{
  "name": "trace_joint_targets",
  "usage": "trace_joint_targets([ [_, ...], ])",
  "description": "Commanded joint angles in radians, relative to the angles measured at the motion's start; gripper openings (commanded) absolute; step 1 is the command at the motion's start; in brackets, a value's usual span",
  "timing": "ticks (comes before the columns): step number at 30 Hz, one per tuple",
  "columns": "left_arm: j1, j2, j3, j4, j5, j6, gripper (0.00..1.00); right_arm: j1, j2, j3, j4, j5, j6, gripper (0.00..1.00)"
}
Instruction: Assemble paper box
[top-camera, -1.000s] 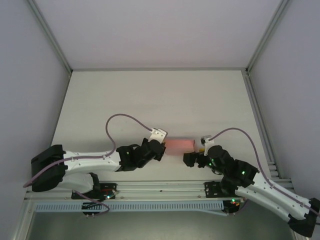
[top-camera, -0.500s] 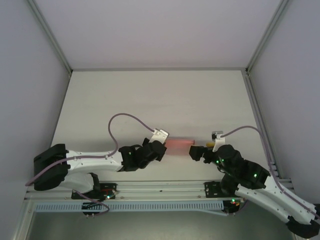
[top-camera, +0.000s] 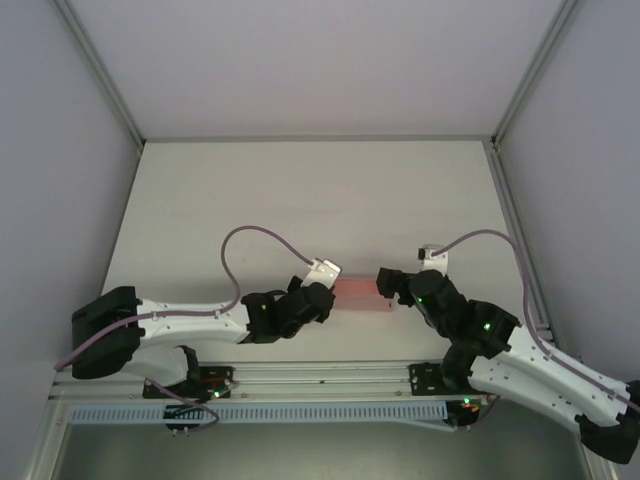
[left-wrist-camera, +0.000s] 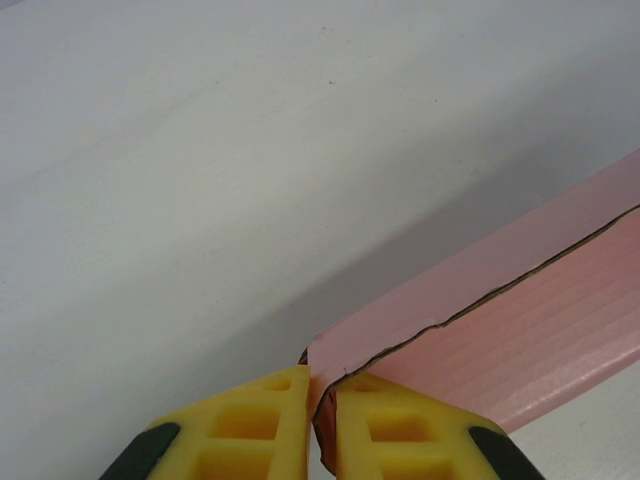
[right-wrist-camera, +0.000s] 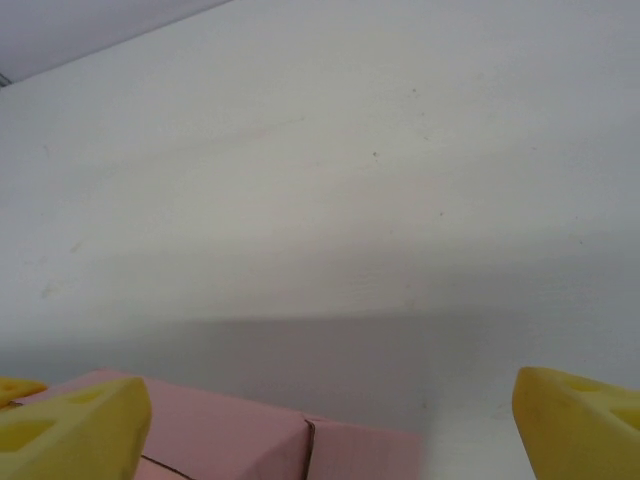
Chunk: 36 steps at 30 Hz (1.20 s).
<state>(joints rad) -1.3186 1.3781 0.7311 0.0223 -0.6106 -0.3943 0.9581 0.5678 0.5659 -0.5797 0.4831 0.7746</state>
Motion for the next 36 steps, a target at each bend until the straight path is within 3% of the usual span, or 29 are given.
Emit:
trace_joint_targets([
  [1, -0.008, 0.017, 0.026, -0.01, -0.032, 0.029, 0.13, -0.026, 0.011, -0.042, 0.059, -0.013, 0.057, 0.88],
  [8, -0.009, 0.021, 0.034, -0.009, -0.026, 0.036, 0.15, -0.155, 0.063, -0.103, 0.129, -0.241, 0.08, 0.83],
  [19, -0.009, -0.038, 0.02, -0.009, 0.051, 0.002, 0.35, -0.165, 0.029, -0.254, 0.15, -0.343, 0.153, 0.8],
  [21, -0.01, -0.061, 0.019, -0.025, 0.064, -0.022, 0.47, -0.166, 0.004, -0.291, 0.166, -0.344, 0.16, 0.8],
  [23, -0.008, -0.09, 0.018, -0.041, 0.076, -0.048, 0.76, -0.165, -0.023, -0.315, 0.175, -0.333, 0.163, 0.8],
  [26, 0.006, -0.134, 0.025, -0.075, 0.08, -0.086, 1.0, -0.165, -0.062, -0.33, 0.173, -0.317, 0.156, 0.8],
  [31, 0.159, -0.169, 0.044, -0.11, 0.261, -0.215, 1.0, -0.165, -0.095, -0.333, 0.163, -0.314, 0.139, 0.81],
  [36, 0.303, -0.158, 0.011, -0.025, 0.468, -0.239, 1.0, -0.165, -0.077, -0.34, 0.194, -0.326, 0.129, 0.82],
])
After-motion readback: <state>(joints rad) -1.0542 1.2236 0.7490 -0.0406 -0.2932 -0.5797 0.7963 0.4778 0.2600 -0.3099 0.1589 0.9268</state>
